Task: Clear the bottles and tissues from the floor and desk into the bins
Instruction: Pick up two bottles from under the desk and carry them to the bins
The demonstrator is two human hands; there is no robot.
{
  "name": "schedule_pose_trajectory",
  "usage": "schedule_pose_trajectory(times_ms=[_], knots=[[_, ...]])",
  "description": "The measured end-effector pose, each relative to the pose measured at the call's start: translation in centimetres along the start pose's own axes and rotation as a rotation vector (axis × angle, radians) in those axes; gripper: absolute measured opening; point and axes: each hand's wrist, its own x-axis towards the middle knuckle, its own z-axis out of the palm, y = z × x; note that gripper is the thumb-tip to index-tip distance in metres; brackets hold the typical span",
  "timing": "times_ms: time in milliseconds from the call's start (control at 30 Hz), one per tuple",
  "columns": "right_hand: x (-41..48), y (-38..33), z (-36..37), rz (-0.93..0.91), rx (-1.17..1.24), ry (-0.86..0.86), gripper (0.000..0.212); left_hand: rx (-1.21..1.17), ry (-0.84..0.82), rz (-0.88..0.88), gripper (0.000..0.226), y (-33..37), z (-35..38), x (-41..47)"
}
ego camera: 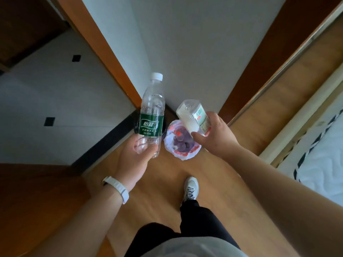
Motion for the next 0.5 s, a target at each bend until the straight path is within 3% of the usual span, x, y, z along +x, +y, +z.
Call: schedule_pose_trajectory(times_ms=[133, 500], knots=[[2.0, 1.6, 1.3, 0.067, 0.037, -0.003, 0.068, 0.027, -0.053, -0.091, 0.038, -2.1, 0.4, 2.8], [9.2, 8.1, 10.6, 0.280, 0.019, 0.002, 0.070, 0.219, -0.226, -0.204, 0.022, -12.3, 3.8, 13.3]])
